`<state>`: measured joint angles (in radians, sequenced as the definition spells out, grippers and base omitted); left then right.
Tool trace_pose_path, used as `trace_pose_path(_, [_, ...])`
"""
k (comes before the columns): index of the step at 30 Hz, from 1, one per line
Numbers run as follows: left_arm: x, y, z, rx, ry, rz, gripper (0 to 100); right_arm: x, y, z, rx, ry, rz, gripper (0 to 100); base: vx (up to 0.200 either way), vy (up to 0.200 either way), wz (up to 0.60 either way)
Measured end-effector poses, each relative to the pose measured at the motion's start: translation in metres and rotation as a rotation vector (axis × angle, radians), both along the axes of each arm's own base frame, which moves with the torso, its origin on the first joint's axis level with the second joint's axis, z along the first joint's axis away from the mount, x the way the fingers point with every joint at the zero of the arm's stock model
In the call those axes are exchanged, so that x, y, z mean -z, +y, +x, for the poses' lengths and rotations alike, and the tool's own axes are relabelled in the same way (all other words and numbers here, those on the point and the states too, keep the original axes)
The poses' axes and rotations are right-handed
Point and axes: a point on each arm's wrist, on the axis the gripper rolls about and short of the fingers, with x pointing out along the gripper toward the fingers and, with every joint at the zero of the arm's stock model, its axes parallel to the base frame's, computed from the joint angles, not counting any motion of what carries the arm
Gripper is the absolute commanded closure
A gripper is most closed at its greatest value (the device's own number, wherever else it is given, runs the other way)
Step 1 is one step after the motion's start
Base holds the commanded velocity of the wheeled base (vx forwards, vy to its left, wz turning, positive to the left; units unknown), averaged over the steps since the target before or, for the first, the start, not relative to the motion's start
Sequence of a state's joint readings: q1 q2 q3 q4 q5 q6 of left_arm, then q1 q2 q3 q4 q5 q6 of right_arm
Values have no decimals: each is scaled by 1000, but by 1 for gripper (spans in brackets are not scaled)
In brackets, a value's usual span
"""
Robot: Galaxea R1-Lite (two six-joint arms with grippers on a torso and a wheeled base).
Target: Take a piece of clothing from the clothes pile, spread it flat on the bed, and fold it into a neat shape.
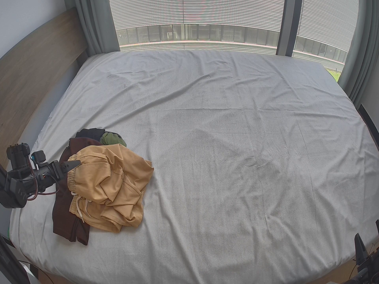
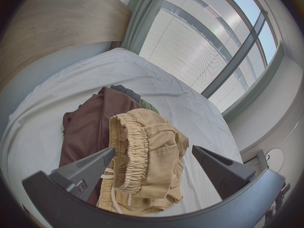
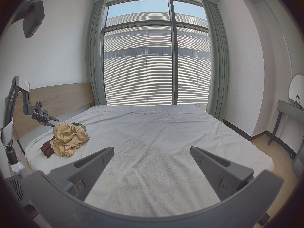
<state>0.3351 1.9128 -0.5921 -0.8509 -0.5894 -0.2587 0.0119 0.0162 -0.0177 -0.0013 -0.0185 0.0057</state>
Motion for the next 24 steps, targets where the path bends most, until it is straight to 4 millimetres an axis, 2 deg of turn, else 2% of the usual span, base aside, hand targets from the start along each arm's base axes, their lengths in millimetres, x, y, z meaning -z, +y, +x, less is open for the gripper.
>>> trace_pose_path(9, [3,-10,17,5,25,-94,0,0,0,0,0,0,0,0,0,0,0])
trace_pose_path(15, [2,-25,26,53,-5,-97,0,0,0,0,0,0,-1,0,0,0,0])
trace_pose_path(24, [9,-29,33,69,-40,-89,0,0,0,0,0,0,-2,0,0,0,0])
